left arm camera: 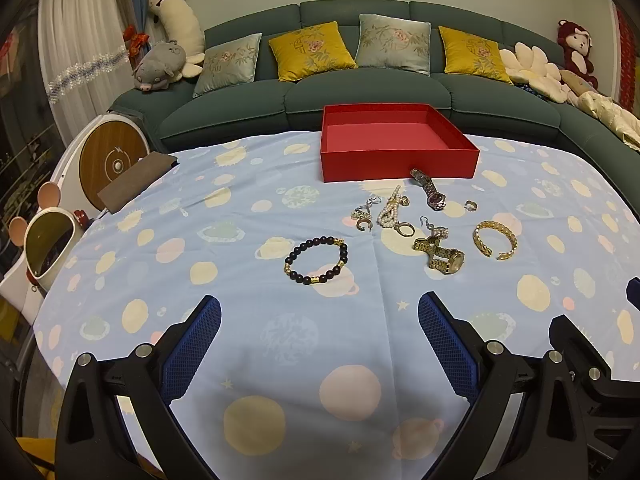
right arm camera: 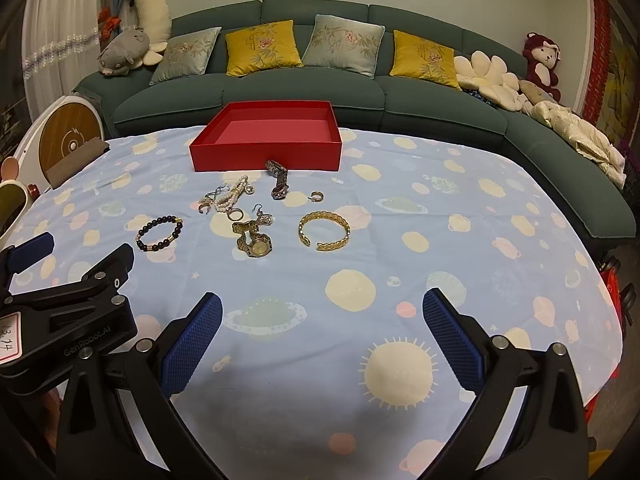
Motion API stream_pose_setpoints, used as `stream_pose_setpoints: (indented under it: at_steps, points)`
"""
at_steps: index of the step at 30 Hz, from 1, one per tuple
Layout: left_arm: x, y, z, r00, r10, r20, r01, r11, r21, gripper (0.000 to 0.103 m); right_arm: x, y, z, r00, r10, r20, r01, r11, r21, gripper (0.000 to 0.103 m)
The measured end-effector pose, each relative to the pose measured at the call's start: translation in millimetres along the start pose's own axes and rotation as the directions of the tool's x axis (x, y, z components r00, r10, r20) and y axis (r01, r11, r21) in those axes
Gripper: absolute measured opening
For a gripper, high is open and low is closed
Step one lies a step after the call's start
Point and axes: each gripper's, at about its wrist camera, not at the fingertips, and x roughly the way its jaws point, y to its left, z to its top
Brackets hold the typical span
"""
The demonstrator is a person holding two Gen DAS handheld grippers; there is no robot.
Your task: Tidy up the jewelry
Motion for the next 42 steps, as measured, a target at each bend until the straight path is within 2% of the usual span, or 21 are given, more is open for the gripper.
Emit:
stream_pose_setpoints:
  at_steps: [42]
  points:
    - [-4.0,-1.1,-0.7,1.0,-0.001,0.001,0.001,1.0,-0.005,0.096,-2.7,-2.1,-2.1,1.0,0.008,0.0,-0.008,1.0,0.01,0.098]
